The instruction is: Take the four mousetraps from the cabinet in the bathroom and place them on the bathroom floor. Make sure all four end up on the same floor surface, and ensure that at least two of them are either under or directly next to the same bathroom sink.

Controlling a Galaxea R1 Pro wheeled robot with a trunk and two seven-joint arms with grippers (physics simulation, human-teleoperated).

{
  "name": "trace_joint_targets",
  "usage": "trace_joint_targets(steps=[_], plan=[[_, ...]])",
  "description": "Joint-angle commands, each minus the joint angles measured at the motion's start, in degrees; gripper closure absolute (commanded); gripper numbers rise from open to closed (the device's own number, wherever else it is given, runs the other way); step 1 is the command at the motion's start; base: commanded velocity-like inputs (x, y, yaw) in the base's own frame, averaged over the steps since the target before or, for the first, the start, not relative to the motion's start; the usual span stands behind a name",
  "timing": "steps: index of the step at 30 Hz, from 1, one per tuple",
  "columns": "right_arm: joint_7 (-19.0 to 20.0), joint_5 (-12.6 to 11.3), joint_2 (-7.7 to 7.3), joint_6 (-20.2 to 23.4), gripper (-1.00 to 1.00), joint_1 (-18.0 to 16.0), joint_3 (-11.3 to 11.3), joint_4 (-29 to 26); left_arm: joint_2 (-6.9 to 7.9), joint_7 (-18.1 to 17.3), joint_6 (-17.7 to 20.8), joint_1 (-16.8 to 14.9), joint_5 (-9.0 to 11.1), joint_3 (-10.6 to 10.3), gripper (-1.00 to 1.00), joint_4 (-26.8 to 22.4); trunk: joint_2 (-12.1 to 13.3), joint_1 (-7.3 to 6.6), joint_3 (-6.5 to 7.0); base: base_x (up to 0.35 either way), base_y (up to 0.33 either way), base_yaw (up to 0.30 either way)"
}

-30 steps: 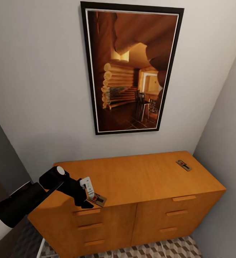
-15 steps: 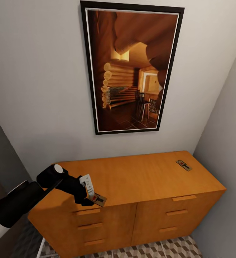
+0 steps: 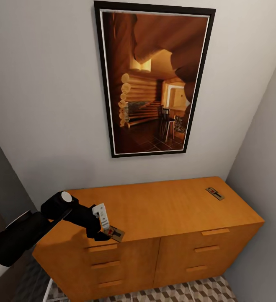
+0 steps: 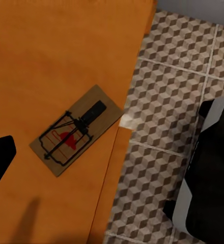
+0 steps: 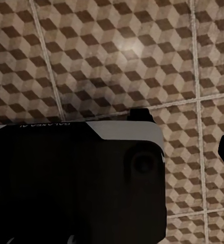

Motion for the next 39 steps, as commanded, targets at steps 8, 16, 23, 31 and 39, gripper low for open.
trace_joint_targets(steps=[8, 16, 23, 31, 39], plan=[[-0.2, -0.5, -0.08, 0.3, -1.00, 0.0, 0.5, -0.1, 1.18, -11.7, -8.4, -0.1, -3.1, 0.0, -1.00, -0.1, -0.1, 0.04, -0.13, 0.000, 0.000, 0.000], [-0.2, -0.4, -0.22, 0.2, -1.00, 0.0, 0.5, -0.1, 0.42, -31.1, -15.4, -0.1, -26.9, 0.1, -1.00, -0.1, -0.1, 0.04, -0.13, 0.023, 0.000, 0.000], [-0.2, -0.5, -0.07, 0.1, -1.00, 0.0, 0.5, -0.1, 0.04, -31.2, -16.3, -0.1, -35.6, 0.1, -1.00, -0.1, -0.1, 0.04, -0.13, 0.004, 0.000, 0.000], [-0.2, -0.5, -0.01, 0.0, -1.00, 0.0, 0.5, -0.1, -0.74, -31.2, -16.4, -0.1, -37.1, 0.1, -1.00, -0.1, -0.1, 0.04, -0.13, 0.000, 0.000, 0.000], [-0.2, -0.5, 0.00, 0.0, -1.00, 0.0, 0.5, -0.1, -2.14, -31.2, -16.4, -0.1, -37.3, 0.1, -1.00, -0.1, -0.1, 0.04, -0.13, 0.000, 0.000, 0.000]])
